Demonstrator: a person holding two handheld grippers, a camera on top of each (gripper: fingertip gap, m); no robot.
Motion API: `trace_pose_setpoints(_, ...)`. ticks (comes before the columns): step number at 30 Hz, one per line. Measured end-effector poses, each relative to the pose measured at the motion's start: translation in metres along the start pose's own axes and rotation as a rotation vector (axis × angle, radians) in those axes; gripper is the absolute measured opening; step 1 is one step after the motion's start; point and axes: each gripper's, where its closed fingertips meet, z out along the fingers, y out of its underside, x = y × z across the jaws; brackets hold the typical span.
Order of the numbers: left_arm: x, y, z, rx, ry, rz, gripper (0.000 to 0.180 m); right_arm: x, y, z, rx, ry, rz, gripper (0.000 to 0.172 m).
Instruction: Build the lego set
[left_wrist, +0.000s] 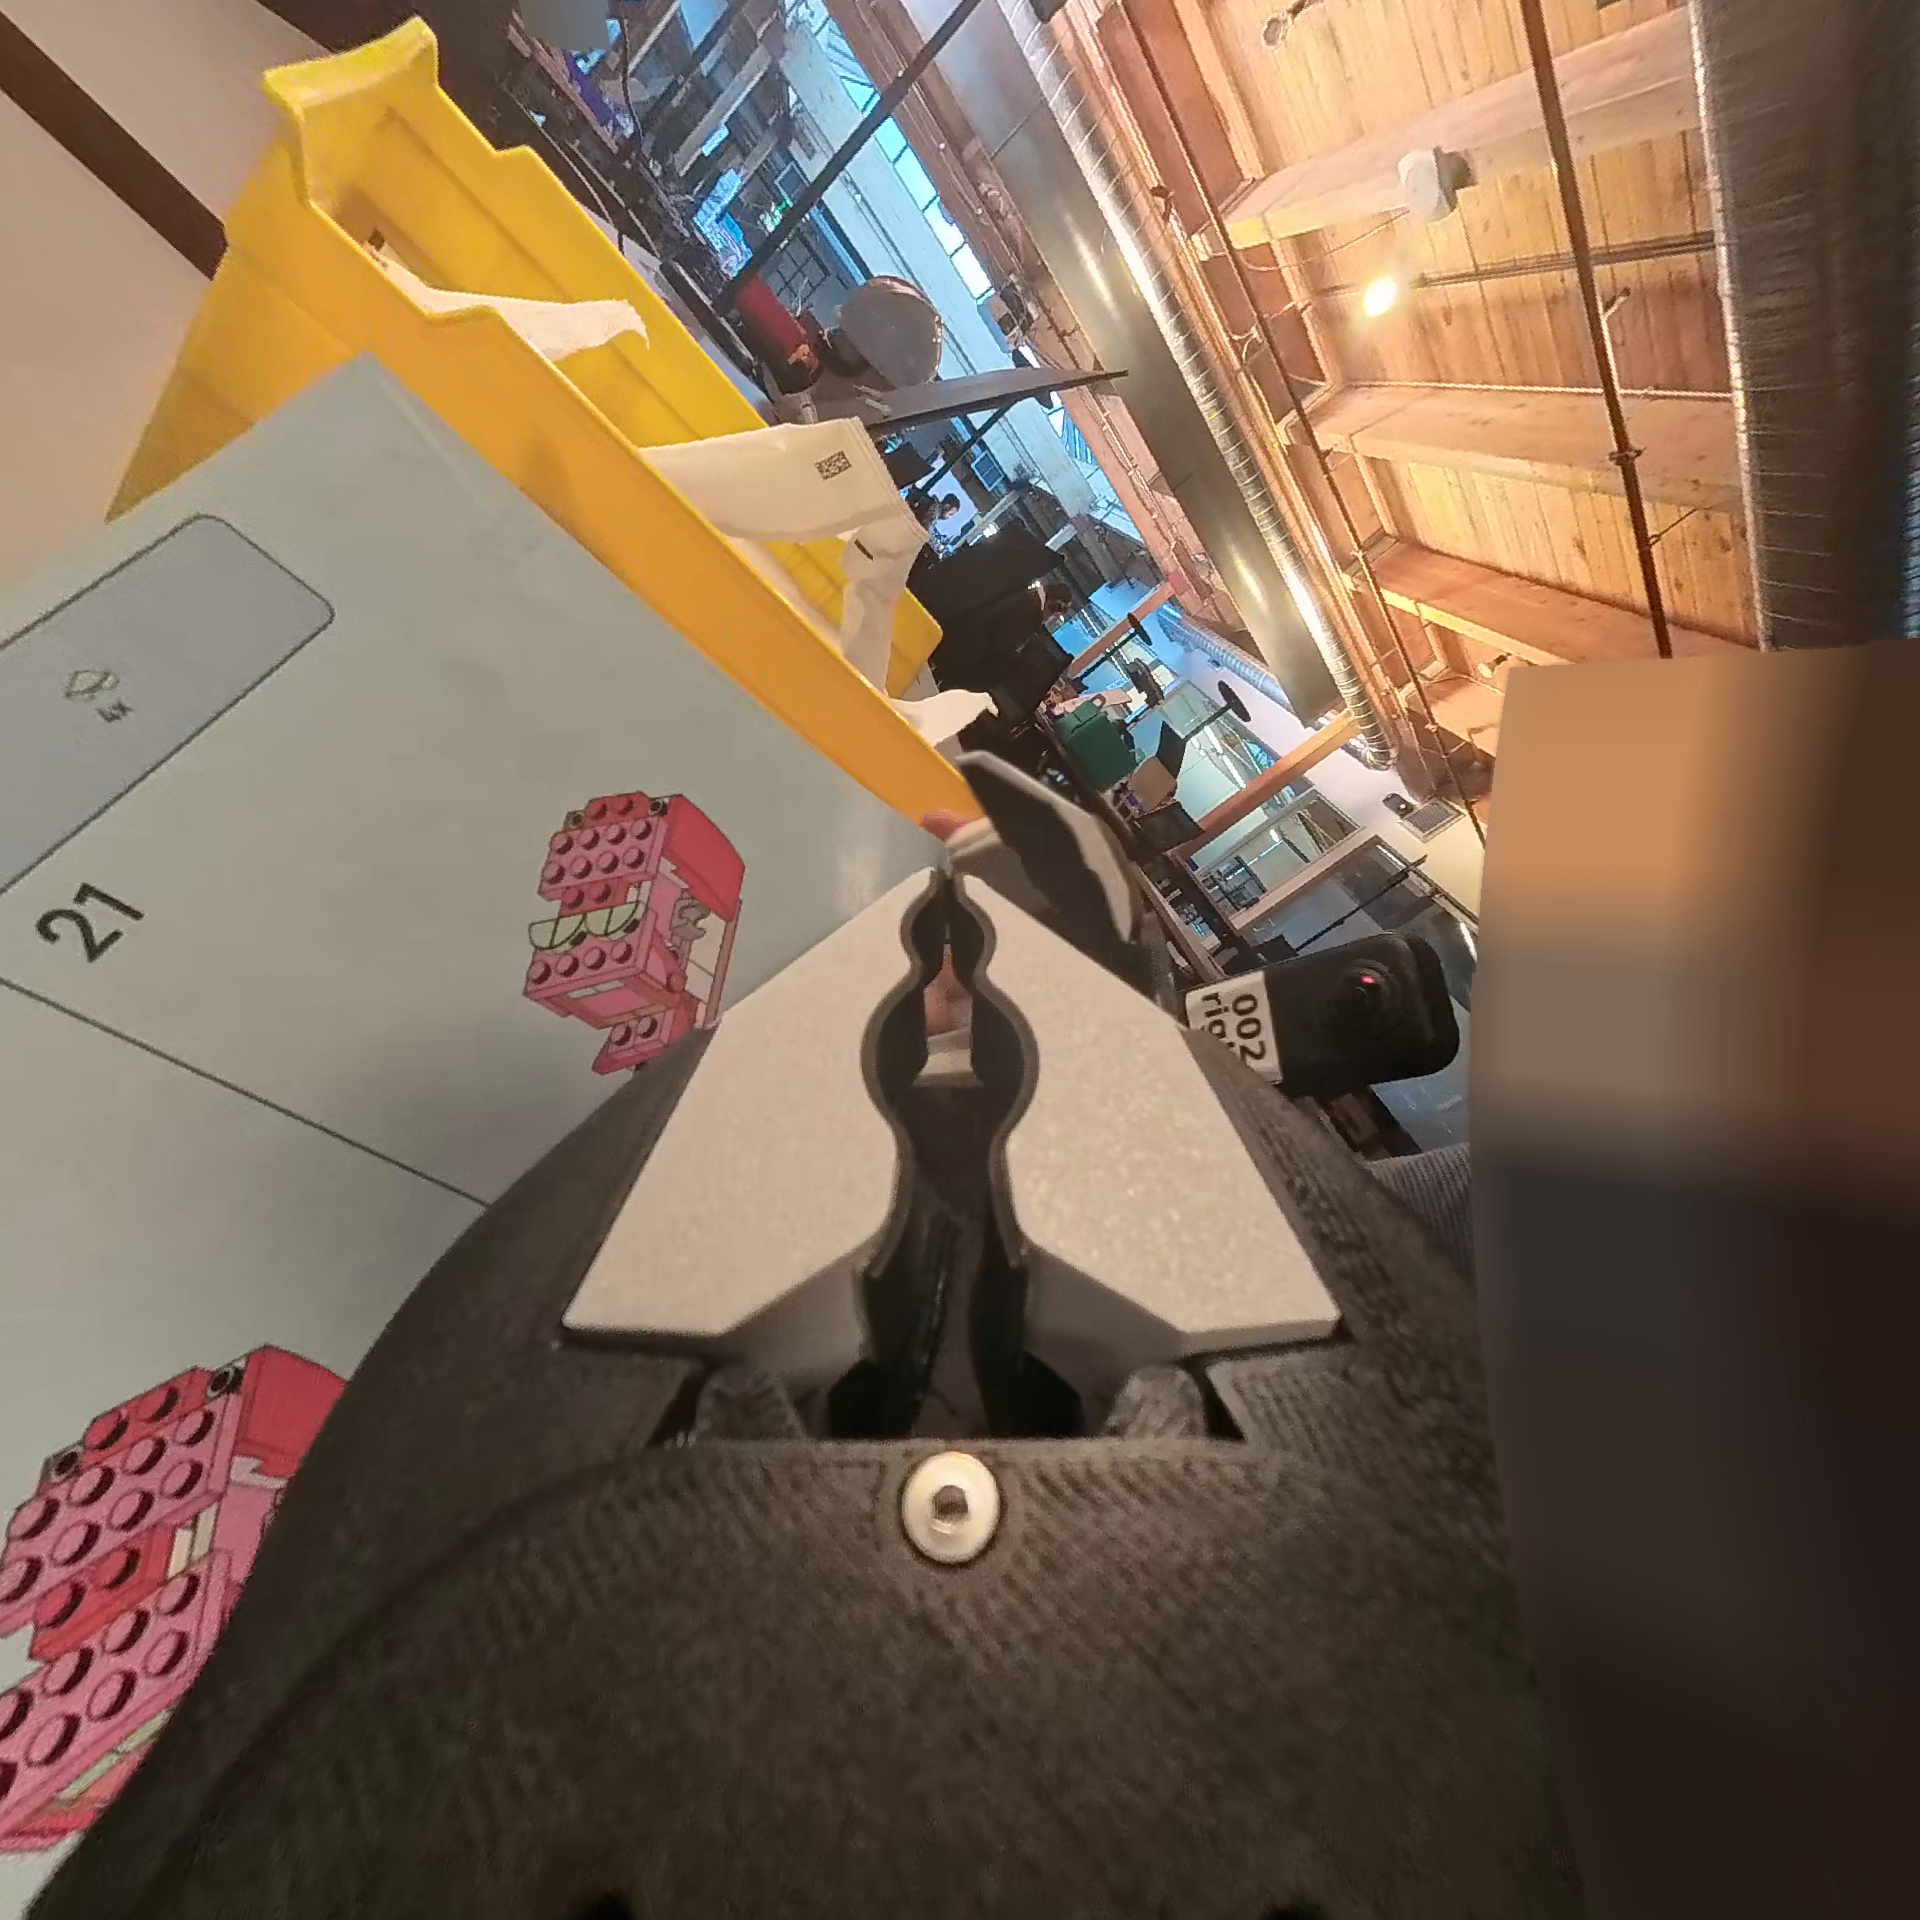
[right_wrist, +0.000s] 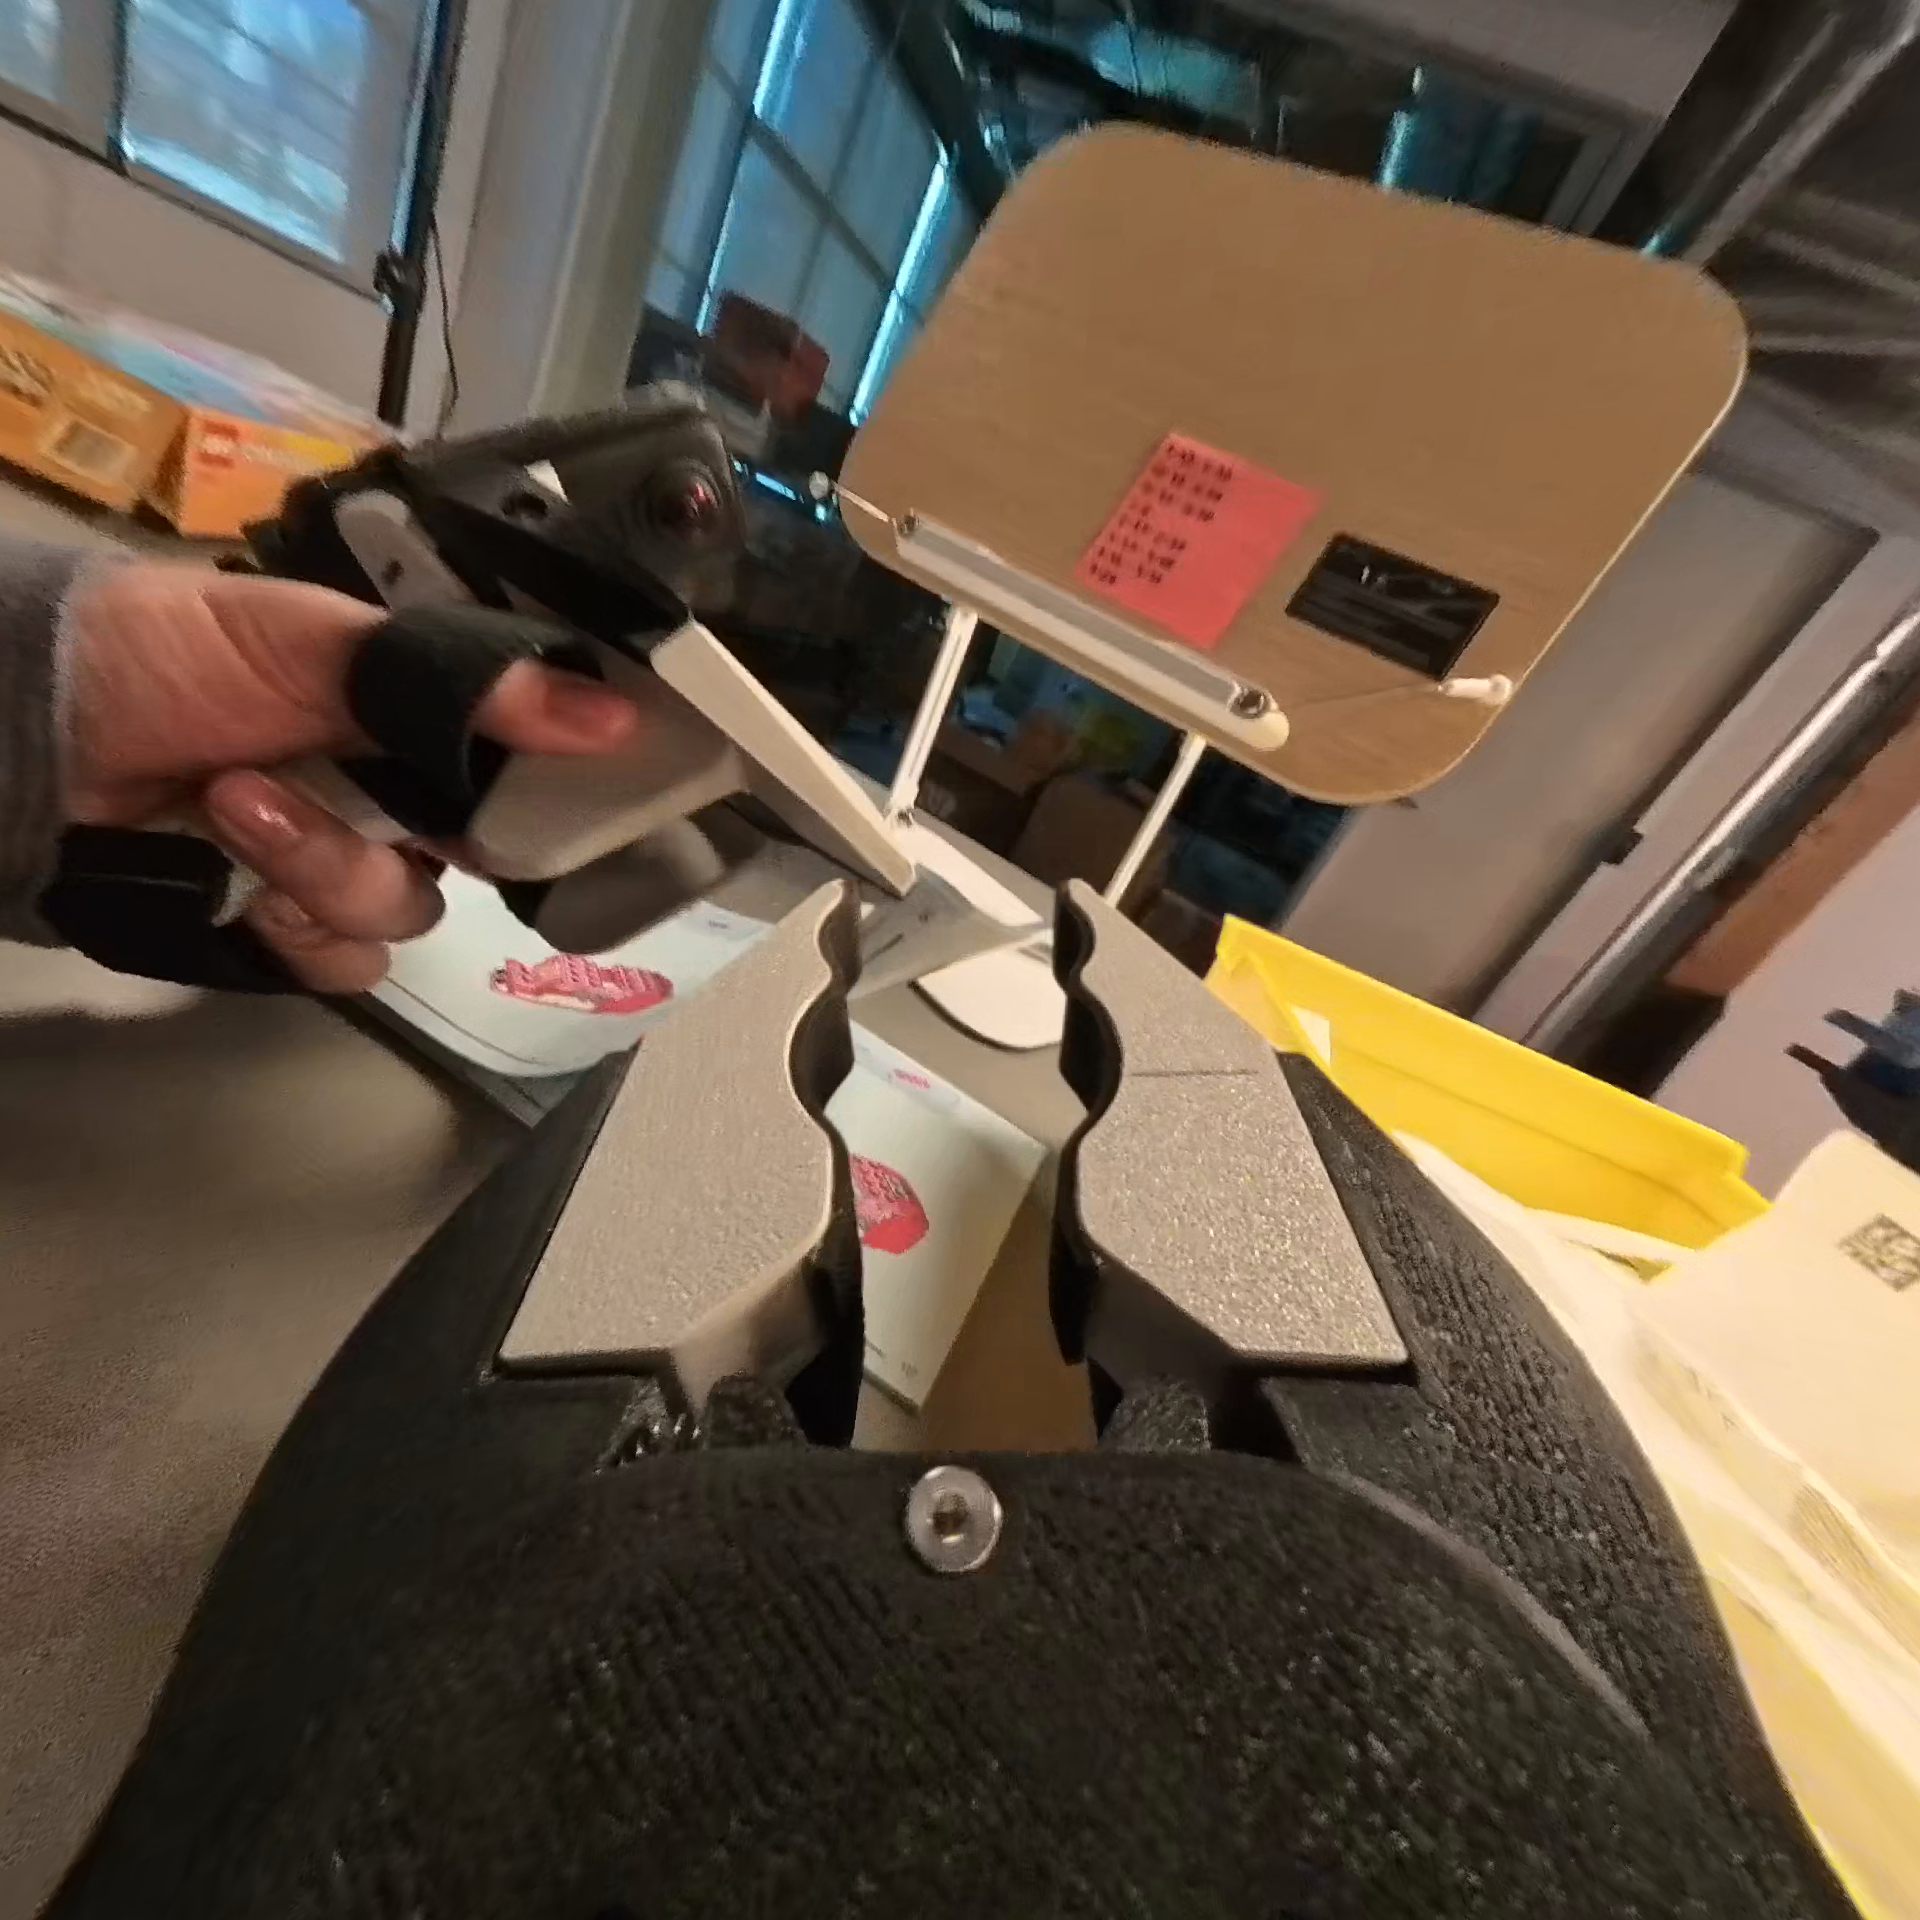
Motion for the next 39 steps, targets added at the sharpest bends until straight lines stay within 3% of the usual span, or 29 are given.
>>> trace_pose_setpoints(14,-0.006,-0.001,-0.004,-0.004,-0.052,0.028,0.000,0.004,-0.003,-0.003,0.012,0.038,-0.042,0.029)
trace_pose_setpoints(30,-0.006,-0.006,-0.008,0.016,-0.081,0.036,0.000,0.011,0.017,0.002,-0.109,0.088,-0.073,0.027)
trace_pose_setpoints(34,-0.002,-0.019,-0.022,0.055,-0.191,0.107,0.000,0.013,0.015,0.001,-0.099,0.097,-0.081,0.023)
trace_pose_setpoints(39,0.007,-0.035,-0.073,0.141,-0.422,0.179,0.000,0.014,0.013,0.000,-0.088,0.108,-0.103,0.018)
